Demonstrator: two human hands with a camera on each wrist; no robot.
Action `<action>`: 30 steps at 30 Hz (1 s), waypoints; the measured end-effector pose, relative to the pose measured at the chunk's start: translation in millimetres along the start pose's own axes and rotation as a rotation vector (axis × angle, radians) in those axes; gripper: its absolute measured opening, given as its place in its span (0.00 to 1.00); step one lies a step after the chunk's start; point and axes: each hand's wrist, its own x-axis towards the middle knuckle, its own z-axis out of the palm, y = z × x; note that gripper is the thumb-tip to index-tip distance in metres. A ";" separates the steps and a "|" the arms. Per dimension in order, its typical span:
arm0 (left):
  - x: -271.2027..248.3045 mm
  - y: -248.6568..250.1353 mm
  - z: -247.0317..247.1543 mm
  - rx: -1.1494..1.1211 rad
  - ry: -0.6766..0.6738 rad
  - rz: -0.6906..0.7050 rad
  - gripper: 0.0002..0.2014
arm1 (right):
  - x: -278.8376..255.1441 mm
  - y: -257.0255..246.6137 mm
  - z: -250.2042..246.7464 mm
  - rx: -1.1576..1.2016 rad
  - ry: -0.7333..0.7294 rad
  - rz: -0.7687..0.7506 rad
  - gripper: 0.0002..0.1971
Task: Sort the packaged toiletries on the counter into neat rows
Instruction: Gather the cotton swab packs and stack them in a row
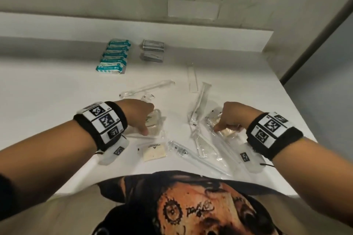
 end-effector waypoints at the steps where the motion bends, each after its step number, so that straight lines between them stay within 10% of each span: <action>1: 0.1 0.3 2.2 -0.003 0.011 -0.002 0.30 | -1.1 -2.7 2.3 -0.016 0.020 0.005 0.21; 9: -3.8 -4.2 3.7 -0.146 0.008 -0.002 0.33 | 8.5 -12.4 9.5 -0.057 0.132 -0.004 0.25; 14: -4.4 -10.8 5.5 -0.264 0.105 0.032 0.34 | -24.2 -24.7 -8.0 0.313 0.542 -0.159 0.20; 20: -3.8 -19.7 4.6 -0.566 0.216 0.081 0.18 | -87.0 -110.0 35.1 -0.099 0.104 -0.585 0.16; 30: 21.0 -62.3 -15.9 -0.553 0.448 -0.062 0.32 | -71.2 -127.4 75.5 -0.346 0.343 -0.631 0.21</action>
